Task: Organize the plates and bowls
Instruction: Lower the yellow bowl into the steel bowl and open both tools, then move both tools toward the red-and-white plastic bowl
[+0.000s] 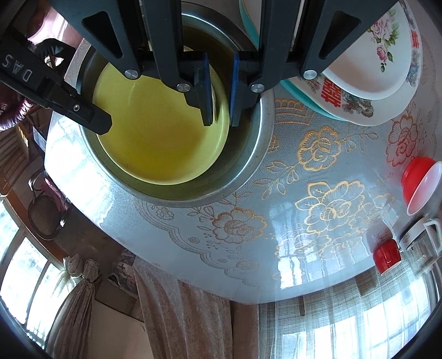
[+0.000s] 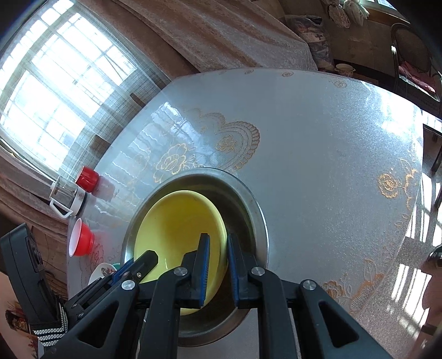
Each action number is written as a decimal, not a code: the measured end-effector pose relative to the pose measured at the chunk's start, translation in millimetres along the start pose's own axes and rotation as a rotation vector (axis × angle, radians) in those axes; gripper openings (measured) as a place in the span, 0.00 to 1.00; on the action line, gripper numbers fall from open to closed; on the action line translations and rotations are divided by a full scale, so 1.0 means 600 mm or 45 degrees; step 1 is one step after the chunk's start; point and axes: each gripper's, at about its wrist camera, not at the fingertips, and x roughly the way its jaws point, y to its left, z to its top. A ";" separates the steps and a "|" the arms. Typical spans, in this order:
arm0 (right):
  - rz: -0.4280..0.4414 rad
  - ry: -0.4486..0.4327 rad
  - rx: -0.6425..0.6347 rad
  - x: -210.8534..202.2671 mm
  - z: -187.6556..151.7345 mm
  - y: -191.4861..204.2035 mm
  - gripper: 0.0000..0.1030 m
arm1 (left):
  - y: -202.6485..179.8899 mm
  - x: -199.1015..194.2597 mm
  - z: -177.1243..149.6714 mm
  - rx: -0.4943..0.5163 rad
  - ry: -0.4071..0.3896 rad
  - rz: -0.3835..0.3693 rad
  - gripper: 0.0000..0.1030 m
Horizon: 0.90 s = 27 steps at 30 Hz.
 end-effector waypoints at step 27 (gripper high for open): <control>-0.010 -0.131 -0.097 -0.037 0.001 0.014 0.28 | 0.059 -0.094 0.004 -0.133 -0.158 -0.034 0.60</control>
